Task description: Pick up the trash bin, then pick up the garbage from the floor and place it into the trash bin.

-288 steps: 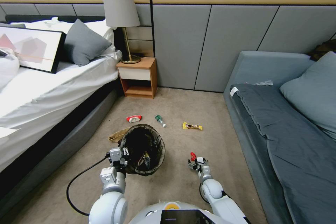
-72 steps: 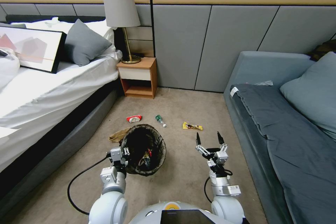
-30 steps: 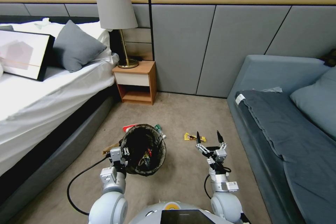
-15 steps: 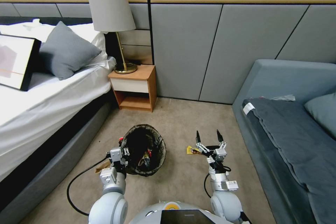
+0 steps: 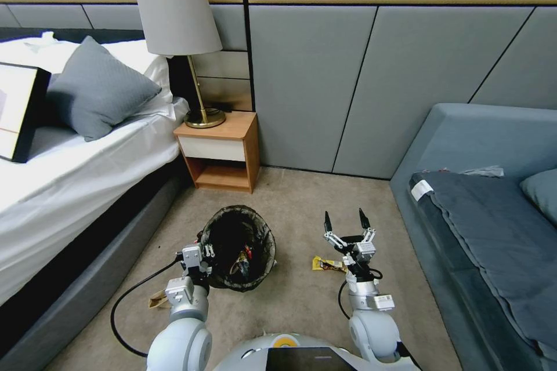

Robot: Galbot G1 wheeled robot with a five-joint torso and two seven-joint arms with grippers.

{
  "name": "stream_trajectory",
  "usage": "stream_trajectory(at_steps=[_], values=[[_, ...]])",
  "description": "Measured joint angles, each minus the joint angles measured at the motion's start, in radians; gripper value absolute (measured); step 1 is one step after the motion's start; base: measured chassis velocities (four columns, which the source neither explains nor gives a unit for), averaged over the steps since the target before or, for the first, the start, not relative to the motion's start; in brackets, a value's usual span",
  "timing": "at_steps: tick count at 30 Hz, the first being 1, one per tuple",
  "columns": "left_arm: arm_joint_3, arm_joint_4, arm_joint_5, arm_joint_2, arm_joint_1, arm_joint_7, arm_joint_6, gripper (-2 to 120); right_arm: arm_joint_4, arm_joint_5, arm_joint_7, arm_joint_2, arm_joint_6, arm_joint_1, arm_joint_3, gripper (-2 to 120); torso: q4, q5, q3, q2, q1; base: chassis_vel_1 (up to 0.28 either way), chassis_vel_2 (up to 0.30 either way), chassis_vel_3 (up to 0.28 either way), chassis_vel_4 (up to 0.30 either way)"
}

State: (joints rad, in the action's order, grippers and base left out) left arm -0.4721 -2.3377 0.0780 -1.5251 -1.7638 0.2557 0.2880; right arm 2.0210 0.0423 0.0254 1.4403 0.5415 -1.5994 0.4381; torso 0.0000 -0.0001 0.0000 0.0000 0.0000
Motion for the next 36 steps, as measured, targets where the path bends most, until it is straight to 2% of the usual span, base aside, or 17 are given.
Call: stream_trajectory(at_steps=[13, 17, 21, 23, 25, 28, 29, 31, 33, 34, 35, 36], values=[[0.004, 0.003, -0.002, -0.001, 0.001, 0.000, 0.001, 6, -0.013, -0.006, -0.009, -0.004, 0.013, 0.007, 0.011, 100, -0.0001, 0.0001, 0.000, 0.000, 0.000, 0.000, 0.000, 0.000, 0.000], [0.004, 0.003, -0.002, 0.001, 0.001, 0.000, 0.002, 6, -0.012, -0.007, -0.018, -0.026, -0.004, 0.026, 0.031, 100, 0.0000, 0.0001, 0.000, 0.000, 0.000, 0.000, 0.000, 0.000, 0.000], [0.006, 0.003, -0.003, 0.002, -0.001, 0.000, 0.002, 6, -0.013, 0.013, -0.091, -0.070, -0.064, 0.047, 0.080, 100, -0.0001, 0.0001, 0.000, 0.000, 0.000, 0.000, 0.000, 0.000, 0.000], [0.006, 0.003, -0.003, 0.003, -0.001, 0.000, 0.002, 6, -0.022, 0.035, -0.171, -0.105, -0.132, 0.059, 0.118, 100, 0.0000, 0.0001, 0.000, 0.000, 0.000, 0.000, 0.000, 0.000, 0.000], [0.006, 0.003, -0.003, 0.003, -0.001, 0.000, 0.002, 6, -0.027, 0.039, -0.189, -0.113, -0.150, 0.061, 0.126, 100, -0.0001, 0.0001, 0.000, 0.000, 0.000, 0.000, 0.000, 0.000, 0.000], [0.006, 0.002, -0.003, 0.004, -0.001, 0.000, 0.002, 6, -0.069, 0.051, -0.276, -0.154, -0.206, 0.074, 0.150, 100, 0.0000, 0.0002, 0.000, 0.000, 0.000, 0.000, 0.000, 0.000, 0.000], [0.006, 0.002, -0.003, 0.004, -0.001, 0.000, 0.002, 6, -0.069, 0.051, -0.276, -0.154, -0.206, 0.074, 0.150, 100, 0.0000, 0.0002, 0.000, 0.000, 0.000, 0.000, 0.000, 0.000, 0.000], [0.008, 0.001, -0.003, 0.006, -0.003, 0.000, 0.001, 6, -0.139, 0.047, -0.387, -0.205, -0.220, 0.082, 0.155, 100, 0.0001, 0.0003, 0.000, 0.000, 0.000, 0.000, 0.000, 0.000, 0.000], [0.008, 0.001, -0.003, 0.006, -0.003, 0.000, 0.001, 6, -0.158, 0.044, -0.419, -0.220, -0.220, 0.083, 0.153, 100, 0.0000, 0.0002, 0.000, 0.000, 0.000, 0.000, 0.000, 0.000, 0.000], [0.010, -0.001, -0.003, 0.007, -0.003, 0.000, 0.001, 6, -0.222, 0.027, -0.531, -0.262, -0.212, 0.092, 0.149, 100, 0.0000, 0.0003, 0.000, 0.000, 0.000, 0.000, 0.000, 0.000, 0.000], [0.011, -0.002, -0.003, 0.008, -0.003, 0.000, 0.001, 6, -0.259, 0.013, -0.579, -0.280, -0.203, 0.100, 0.148, 100, 0.0000, 0.0001, 0.000, 0.000, 0.000, 0.000, 0.000, 0.000, 0.000], [0.011, -0.002, -0.003, 0.008, -0.003, 0.000, 0.001, 6, -0.259, 0.013, -0.579, -0.280, -0.203, 0.100, 0.148, 100, 0.0000, 0.0001, 0.000, 0.000, 0.000, 0.000, 0.000, 0.000, 0.000]])
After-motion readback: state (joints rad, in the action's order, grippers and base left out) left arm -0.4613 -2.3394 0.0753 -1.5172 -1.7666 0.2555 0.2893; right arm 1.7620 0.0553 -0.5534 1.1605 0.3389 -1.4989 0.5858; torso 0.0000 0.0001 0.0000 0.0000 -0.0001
